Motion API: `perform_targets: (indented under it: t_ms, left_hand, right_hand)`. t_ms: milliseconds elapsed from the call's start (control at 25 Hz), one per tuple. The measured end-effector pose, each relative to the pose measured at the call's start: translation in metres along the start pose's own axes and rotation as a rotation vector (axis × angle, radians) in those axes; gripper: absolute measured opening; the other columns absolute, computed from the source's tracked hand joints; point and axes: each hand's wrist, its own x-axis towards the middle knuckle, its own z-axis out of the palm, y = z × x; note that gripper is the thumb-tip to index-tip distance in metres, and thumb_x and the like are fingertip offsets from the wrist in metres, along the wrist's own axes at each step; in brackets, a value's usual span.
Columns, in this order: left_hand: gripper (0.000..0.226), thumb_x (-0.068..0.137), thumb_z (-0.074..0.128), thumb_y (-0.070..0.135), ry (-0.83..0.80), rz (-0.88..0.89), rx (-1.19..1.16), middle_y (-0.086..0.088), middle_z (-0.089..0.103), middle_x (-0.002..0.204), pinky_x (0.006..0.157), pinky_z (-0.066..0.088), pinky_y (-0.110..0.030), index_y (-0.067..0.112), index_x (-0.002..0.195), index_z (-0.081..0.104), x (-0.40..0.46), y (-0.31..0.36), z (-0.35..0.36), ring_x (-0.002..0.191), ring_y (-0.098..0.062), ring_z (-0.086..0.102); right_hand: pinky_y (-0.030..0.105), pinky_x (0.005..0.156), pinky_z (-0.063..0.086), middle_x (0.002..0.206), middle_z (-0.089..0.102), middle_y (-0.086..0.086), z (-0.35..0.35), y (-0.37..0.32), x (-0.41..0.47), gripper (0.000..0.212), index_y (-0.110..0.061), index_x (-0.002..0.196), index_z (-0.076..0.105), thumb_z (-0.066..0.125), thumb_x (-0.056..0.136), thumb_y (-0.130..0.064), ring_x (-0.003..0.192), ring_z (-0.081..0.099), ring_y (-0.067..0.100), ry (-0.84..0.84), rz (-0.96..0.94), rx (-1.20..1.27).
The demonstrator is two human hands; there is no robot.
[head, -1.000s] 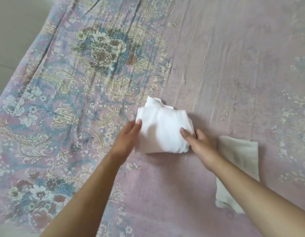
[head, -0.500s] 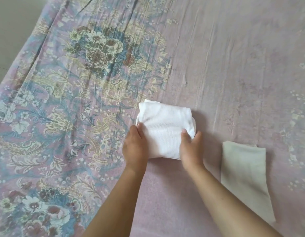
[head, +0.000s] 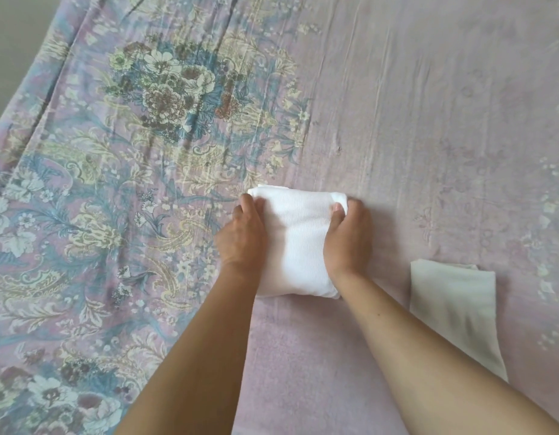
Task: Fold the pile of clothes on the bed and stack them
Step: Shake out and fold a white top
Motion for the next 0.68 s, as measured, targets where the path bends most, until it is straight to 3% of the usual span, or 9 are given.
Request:
perform_targets:
  t_ms: [80, 160, 240, 360, 440, 480, 520, 600, 680]
  left_hand:
    - [0.039, 0.1, 0.027, 0.03, 0.265, 0.235, -0.021, -0.016, 0.061, 0.117, 0.07, 0.046, -0.04, 0.003, 0.123, 0.042, -0.009, 0.0, -0.001, 0.1, -0.033, 0.061]
    - [0.044, 0.098, 0.035, 0.024, 0.373, 0.63, -0.045, -0.019, 0.048, 0.14, 0.103, 0.035, -0.044, 0.003, 0.136, 0.041, -0.028, -0.01, 0.009, 0.129, -0.033, 0.043]
    - [0.051, 0.103, 0.019, 0.033, 0.168, 0.83, 0.025, -0.013, 0.026, 0.154, 0.116, 0.015, -0.043, 0.011, 0.148, 0.026, -0.044, -0.026, 0.022, 0.143, -0.028, 0.022]
    - [0.071, 0.086, -0.024, 0.062, -0.25, 0.727, 0.209, -0.003, -0.011, 0.158, 0.118, -0.008, -0.038, 0.03, 0.149, -0.015, -0.047, -0.033, 0.029, 0.145, -0.022, -0.017]
    - [0.078, 0.066, -0.041, 0.067, -0.36, 0.664, 0.31, 0.002, -0.036, 0.148, 0.117, -0.016, -0.038, 0.031, 0.135, -0.036, -0.044, -0.029, 0.024, 0.137, -0.018, -0.034]
    - [0.08, 0.064, -0.042, 0.067, -0.35, 0.658, 0.36, 0.001, -0.038, 0.146, 0.117, -0.015, -0.039, 0.029, 0.135, -0.037, -0.045, -0.027, 0.019, 0.136, -0.018, -0.034]
    - [0.082, 0.07, -0.037, 0.066, -0.282, 0.665, 0.391, -0.002, -0.031, 0.151, 0.118, -0.01, -0.041, 0.026, 0.141, -0.03, -0.049, -0.025, 0.015, 0.14, -0.019, -0.028]
    - [0.076, 0.093, -0.001, 0.06, -0.058, 0.736, 0.288, -0.015, 0.008, 0.158, 0.117, 0.009, -0.048, 0.015, 0.153, 0.009, -0.07, -0.015, 0.011, 0.147, -0.028, 0.004]
    - [0.062, 0.094, 0.031, 0.045, 0.034, 0.944, 0.101, -0.02, 0.033, 0.15, 0.111, 0.023, -0.049, 0.009, 0.144, 0.033, -0.111, 0.013, 0.022, 0.14, -0.033, 0.03]
  right_hand:
    - [0.039, 0.088, 0.043, 0.123, 0.056, 0.021, -0.008, -0.006, -0.008, 0.041, -0.002, 0.127, 0.05, 0.047, 0.091, -0.022, 0.112, 0.052, 0.035, 0.146, -0.221, -0.198]
    - [0.043, 0.106, 0.033, 0.142, 0.042, 0.024, -0.015, 0.006, -0.033, 0.054, 0.002, 0.138, 0.042, 0.041, 0.091, -0.024, 0.133, 0.035, 0.033, 0.058, -0.562, -0.308]
    - [0.045, 0.112, 0.021, 0.154, 0.027, 0.014, -0.016, 0.027, -0.056, 0.061, -0.006, 0.145, 0.036, 0.032, 0.092, -0.037, 0.142, 0.021, 0.026, -0.141, -0.628, -0.402]
    - [0.043, 0.116, -0.005, 0.159, -0.006, 0.0, -0.016, 0.042, -0.058, 0.069, -0.024, 0.152, -0.003, 0.011, 0.09, -0.052, 0.146, -0.011, 0.014, -0.388, -0.482, -0.501]
    - [0.04, 0.111, -0.024, 0.151, -0.034, -0.006, -0.025, 0.037, -0.046, 0.063, -0.031, 0.138, -0.032, -0.001, 0.09, -0.056, 0.133, -0.04, 0.008, -0.559, -0.474, -0.542]
    - [0.04, 0.109, -0.027, 0.147, -0.04, -0.008, -0.036, 0.038, -0.045, 0.061, -0.032, 0.135, -0.035, 0.0, 0.091, -0.057, 0.13, -0.043, 0.007, -0.599, -0.497, -0.54]
    - [0.041, 0.108, -0.028, 0.144, -0.043, -0.008, -0.049, 0.048, -0.045, 0.061, -0.034, 0.134, -0.035, 0.0, 0.091, -0.058, 0.131, -0.041, 0.007, -0.617, -0.499, -0.505]
    - [0.044, 0.111, -0.022, 0.149, -0.035, -0.004, -0.078, 0.087, -0.055, 0.068, -0.032, 0.14, -0.031, -0.001, 0.085, -0.059, 0.137, -0.033, 0.009, -0.574, -0.451, -0.491]
    - [0.053, 0.115, 0.006, 0.16, 0.003, 0.008, -0.112, 0.138, -0.075, 0.072, -0.025, 0.152, -0.001, 0.017, 0.088, -0.052, 0.145, -0.011, 0.016, -0.406, -0.325, -0.526]
